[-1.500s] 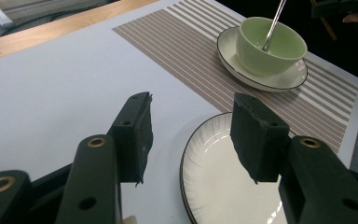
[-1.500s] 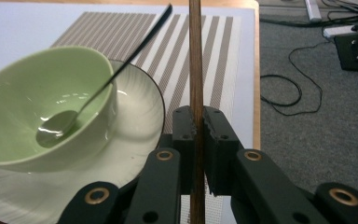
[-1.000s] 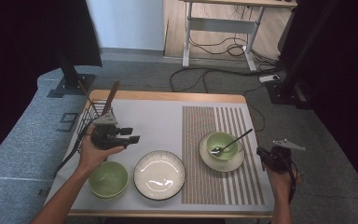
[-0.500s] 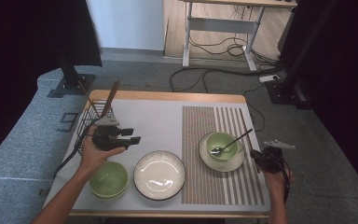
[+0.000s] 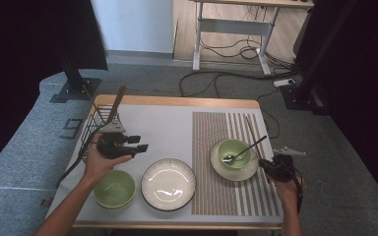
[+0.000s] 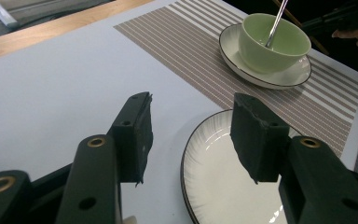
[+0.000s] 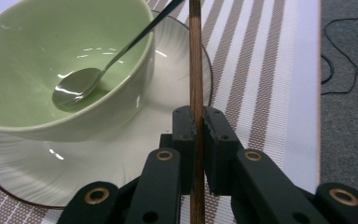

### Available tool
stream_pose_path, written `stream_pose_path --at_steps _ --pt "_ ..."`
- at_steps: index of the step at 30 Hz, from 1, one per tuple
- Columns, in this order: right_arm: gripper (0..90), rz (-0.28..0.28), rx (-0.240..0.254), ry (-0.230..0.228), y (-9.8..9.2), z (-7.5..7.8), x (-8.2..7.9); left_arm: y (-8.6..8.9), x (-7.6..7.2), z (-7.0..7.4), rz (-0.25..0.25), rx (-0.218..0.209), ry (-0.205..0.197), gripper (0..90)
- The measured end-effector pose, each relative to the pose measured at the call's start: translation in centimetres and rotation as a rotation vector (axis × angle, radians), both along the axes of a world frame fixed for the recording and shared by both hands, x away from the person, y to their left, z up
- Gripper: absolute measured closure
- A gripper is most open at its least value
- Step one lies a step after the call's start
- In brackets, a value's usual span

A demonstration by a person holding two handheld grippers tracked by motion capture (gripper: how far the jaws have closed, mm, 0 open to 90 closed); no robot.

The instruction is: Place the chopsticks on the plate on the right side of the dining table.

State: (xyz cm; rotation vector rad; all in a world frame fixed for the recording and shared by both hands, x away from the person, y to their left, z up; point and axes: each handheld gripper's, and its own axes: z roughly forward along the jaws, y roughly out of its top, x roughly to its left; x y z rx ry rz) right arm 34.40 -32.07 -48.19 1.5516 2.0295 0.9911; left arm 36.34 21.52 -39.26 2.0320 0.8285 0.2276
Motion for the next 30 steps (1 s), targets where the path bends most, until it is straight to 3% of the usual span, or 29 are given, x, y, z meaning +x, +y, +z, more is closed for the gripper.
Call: stream_pose_path --at_steps 30 --pt "84.0 0.052 -0.050 0.024 1.4 -0.4 0.6 0.2 -0.1 -0.1 0.002 0.008 0.002 48.2"
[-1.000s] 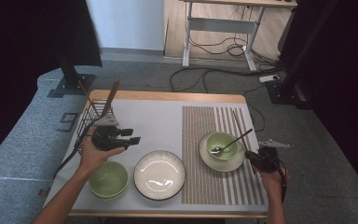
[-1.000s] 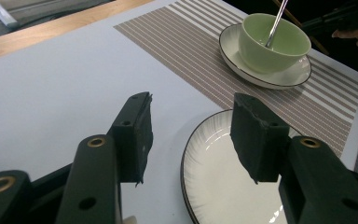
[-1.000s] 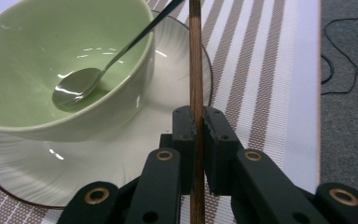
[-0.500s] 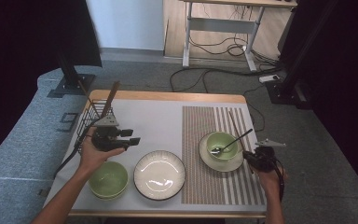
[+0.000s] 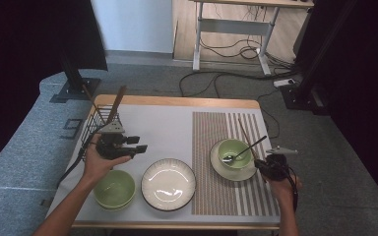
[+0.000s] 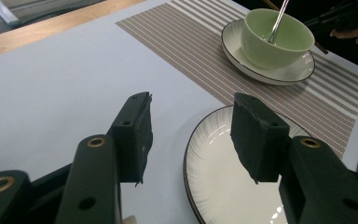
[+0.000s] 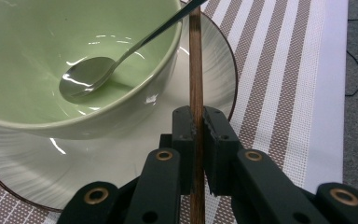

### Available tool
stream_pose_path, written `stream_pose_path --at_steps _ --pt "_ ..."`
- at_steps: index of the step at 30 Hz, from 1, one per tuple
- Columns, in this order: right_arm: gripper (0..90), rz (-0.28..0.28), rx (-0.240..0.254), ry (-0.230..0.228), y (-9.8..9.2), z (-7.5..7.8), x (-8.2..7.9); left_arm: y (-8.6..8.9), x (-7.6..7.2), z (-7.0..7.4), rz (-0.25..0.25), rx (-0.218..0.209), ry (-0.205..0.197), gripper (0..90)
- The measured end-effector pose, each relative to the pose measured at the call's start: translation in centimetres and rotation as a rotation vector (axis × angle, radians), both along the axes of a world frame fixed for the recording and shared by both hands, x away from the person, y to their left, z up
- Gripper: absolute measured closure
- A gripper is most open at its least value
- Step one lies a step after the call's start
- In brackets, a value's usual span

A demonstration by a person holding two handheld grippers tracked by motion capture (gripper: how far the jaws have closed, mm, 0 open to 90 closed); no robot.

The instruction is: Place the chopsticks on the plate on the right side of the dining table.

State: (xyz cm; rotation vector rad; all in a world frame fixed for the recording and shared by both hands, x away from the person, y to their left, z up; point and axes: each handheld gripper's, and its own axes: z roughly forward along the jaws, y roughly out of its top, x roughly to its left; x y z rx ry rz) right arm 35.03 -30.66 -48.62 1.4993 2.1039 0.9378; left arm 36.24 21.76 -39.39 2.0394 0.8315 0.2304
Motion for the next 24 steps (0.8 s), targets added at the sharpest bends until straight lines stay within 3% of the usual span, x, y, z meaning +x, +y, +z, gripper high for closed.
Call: stream_pose_path --at_steps 8,24 --pt "83.0 0.038 -0.045 0.015 0.55 -0.22 0.14 -0.17 0.03 -0.14 -0.004 0.004 0.002 48.2" --pt "83.5 0.063 -0.069 0.028 0.88 -0.58 0.29 -0.08 -0.01 -0.08 -0.004 0.006 0.002 48.1"
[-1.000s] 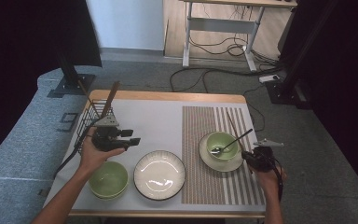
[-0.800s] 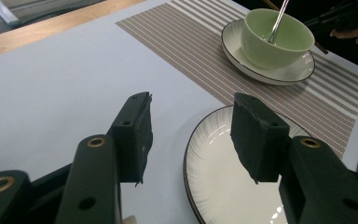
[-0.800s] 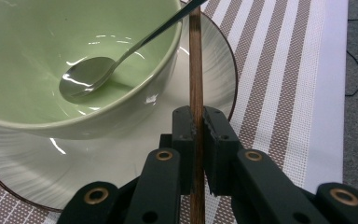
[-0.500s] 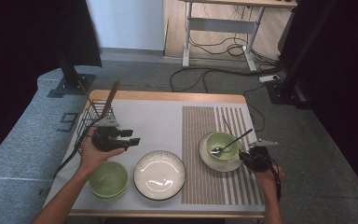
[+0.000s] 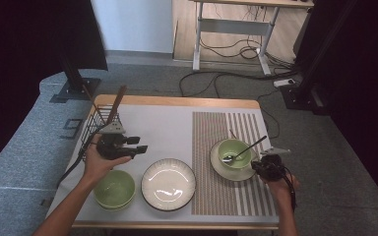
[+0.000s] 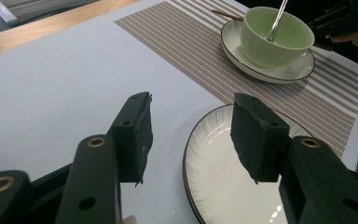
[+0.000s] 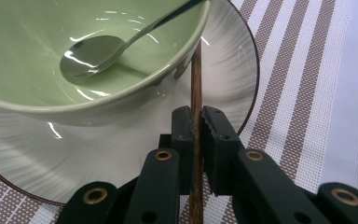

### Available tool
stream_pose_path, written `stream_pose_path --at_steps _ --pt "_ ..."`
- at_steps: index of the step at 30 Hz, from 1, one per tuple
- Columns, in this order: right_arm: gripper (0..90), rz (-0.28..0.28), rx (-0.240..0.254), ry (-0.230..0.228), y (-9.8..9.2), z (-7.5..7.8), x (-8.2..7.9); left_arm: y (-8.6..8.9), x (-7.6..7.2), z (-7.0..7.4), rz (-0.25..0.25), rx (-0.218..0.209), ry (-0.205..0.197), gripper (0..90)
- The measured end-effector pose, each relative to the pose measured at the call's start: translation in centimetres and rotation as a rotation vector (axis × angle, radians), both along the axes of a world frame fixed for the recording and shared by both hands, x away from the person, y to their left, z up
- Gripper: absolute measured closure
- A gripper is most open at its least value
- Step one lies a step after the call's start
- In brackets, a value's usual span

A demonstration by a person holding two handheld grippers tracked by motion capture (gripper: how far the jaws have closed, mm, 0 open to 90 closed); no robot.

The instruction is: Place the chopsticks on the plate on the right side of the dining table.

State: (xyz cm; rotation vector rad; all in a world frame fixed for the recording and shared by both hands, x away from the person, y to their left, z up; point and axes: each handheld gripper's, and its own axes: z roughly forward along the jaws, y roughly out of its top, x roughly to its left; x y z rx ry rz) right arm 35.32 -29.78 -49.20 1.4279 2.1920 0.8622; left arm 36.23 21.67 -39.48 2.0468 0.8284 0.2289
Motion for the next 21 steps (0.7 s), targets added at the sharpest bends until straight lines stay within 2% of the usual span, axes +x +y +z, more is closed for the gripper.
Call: stream_pose_path --at_steps 11,14,16,21 --pt "82.8 -0.001 -0.007 -0.015 0.06 -0.18 0.13 -0.03 -0.02 -0.05 0.001 0.006 0.001 48.2" --pt "74.2 0.014 -0.003 -0.020 0.18 -0.21 0.07 -0.11 0.02 -0.12 -0.003 0.007 0.004 48.1" --pt "70.5 0.022 -0.019 -0.030 0.24 -0.08 -0.07 -0.14 0.03 -0.15 -0.005 0.008 0.004 48.1" --pt "63.1 0.016 0.004 -0.047 -0.51 0.62 -0.76 0.02 -0.03 -0.05 -0.001 0.002 -0.002 48.1"
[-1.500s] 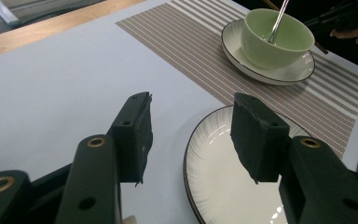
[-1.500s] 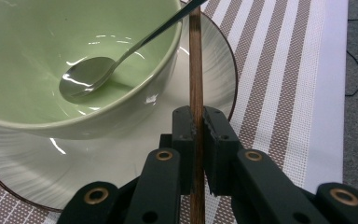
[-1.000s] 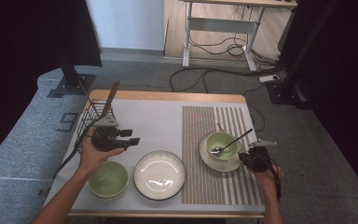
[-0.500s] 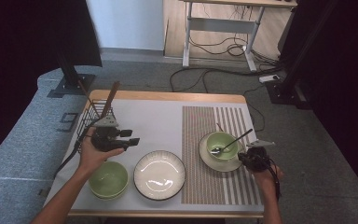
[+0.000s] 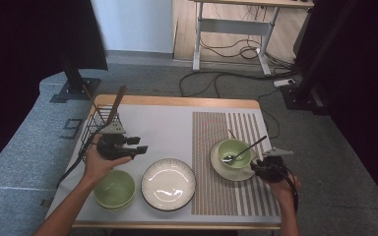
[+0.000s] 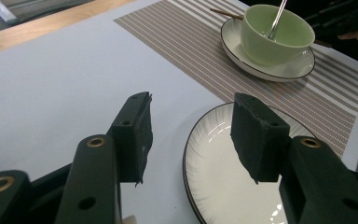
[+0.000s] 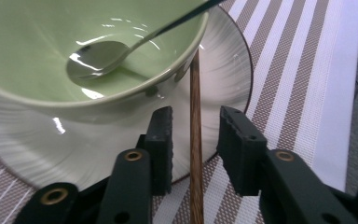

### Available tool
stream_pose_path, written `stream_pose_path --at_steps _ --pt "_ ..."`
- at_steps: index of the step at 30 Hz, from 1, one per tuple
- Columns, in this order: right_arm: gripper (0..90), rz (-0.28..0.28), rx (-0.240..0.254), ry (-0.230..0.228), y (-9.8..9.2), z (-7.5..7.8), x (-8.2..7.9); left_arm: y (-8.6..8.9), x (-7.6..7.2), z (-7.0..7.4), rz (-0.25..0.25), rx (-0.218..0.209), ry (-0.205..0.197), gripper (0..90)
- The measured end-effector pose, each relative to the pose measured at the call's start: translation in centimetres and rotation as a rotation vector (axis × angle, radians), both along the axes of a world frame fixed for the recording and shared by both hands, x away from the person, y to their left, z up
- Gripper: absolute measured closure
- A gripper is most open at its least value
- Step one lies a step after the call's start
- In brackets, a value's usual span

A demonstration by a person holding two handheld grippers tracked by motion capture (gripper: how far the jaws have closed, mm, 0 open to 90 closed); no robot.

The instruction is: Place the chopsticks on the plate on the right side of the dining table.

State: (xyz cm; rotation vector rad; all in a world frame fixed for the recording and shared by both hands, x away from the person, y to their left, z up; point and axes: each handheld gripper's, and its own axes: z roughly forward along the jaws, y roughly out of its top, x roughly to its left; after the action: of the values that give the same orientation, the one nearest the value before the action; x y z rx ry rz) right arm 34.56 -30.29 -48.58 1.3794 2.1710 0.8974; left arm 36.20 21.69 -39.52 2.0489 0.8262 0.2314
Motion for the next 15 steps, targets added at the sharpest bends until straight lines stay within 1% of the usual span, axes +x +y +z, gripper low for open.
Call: stream_pose_path --at_steps 3,6,8,9,11,15 --pt "58.6 -0.019 0.032 -0.006 -0.6 0.6 -0.3 0.2 -0.1 0.0 0.008 -0.015 -0.003 48.0" --pt "56.4 -0.026 0.055 -0.035 -0.8 1.2 -0.7 0.4 -0.1 -0.2 0.016 -0.030 0.002 47.8" --pt "55.8 -0.033 0.070 -0.045 -1.0 1.4 -1.0 0.6 -0.2 -0.3 0.018 -0.038 0.005 47.8" --pt "55.7 -0.040 0.086 -0.045 -1.1 1.5 -1.1 0.6 -0.2 -0.4 0.020 -0.038 0.004 47.8" --pt "55.7 -0.045 0.112 -0.051 -1.1 1.9 -1.3 0.7 -0.3 -0.3 0.023 -0.036 -0.005 47.7" --pt "55.1 -0.035 0.163 -0.091 -0.7 3.0 -1.8 1.3 -0.5 0.1 0.031 -0.058 -0.012 47.3"
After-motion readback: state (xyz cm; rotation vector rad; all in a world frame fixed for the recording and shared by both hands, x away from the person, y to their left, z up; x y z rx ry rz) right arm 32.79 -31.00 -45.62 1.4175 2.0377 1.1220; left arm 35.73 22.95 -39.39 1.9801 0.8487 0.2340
